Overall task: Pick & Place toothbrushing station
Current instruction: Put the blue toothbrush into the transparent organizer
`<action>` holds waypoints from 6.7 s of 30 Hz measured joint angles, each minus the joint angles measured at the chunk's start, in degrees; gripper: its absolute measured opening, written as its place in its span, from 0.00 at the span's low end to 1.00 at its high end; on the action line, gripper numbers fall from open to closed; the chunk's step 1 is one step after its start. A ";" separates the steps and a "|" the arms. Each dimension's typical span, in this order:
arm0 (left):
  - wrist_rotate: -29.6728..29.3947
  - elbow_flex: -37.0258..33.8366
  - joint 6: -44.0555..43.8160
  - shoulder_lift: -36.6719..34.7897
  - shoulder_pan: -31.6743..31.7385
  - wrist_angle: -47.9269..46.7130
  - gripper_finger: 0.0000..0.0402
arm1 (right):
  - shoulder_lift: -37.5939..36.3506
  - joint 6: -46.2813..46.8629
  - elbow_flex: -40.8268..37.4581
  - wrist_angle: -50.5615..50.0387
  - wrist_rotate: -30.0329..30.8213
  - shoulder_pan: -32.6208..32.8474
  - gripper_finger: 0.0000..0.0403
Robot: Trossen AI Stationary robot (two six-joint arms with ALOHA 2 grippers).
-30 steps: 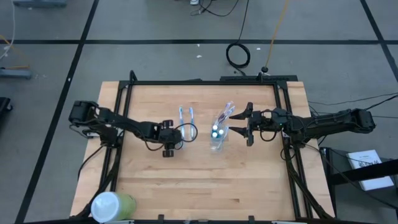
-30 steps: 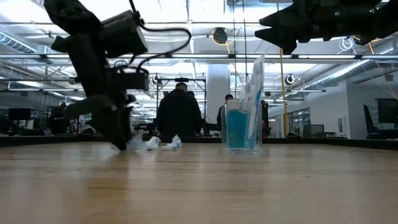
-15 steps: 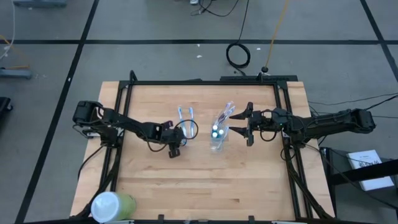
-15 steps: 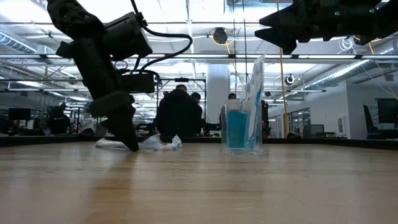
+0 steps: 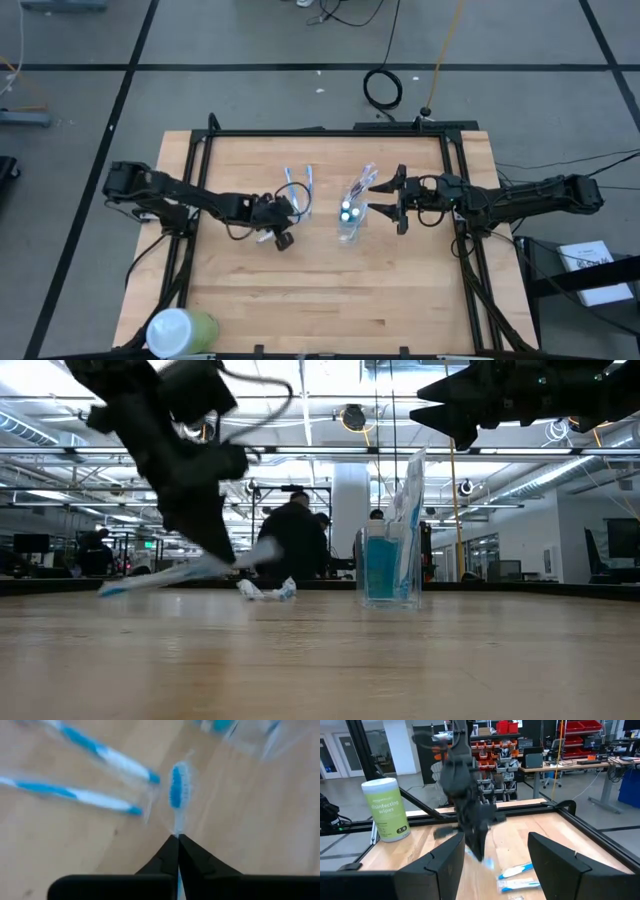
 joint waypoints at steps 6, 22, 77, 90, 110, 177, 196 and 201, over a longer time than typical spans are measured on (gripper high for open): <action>-3.99 0.01 5.70 -9.71 -1.85 7.85 0.01 | 0.01 0.00 0.00 0.07 -0.03 0.00 0.52; -2.96 0.13 27.56 -4.47 -3.84 49.05 0.01 | 18.51 2.98 0.00 26.24 -0.42 2.17 0.52; 0.04 1.40 24.52 7.18 -4.27 58.77 0.08 | 31.41 -0.31 7.60 30.79 -6.23 3.06 0.03; -8.98 1.40 32.71 5.25 -6.68 56.18 0.28 | 17.36 4.71 -1.34 24.90 -6.10 3.06 0.02; -8.92 1.38 26.58 5.23 -3.73 52.87 0.29 | 30.08 10.36 -5.40 29.33 1.55 8.28 0.04; -19.93 1.33 -3.07 5.69 1.74 22.32 0.29 | -9.36 6.69 -5.46 -5.92 -1.76 6.20 0.50; -17.06 1.35 -26.26 8.80 13.16 4.24 0.57 | -10.00 4.44 -5.42 -8.15 -0.20 3.65 0.50; -15.13 1.41 -26.01 14.17 14.54 8.80 0.70 | -10.00 4.44 -5.44 -7.84 -0.20 3.65 0.50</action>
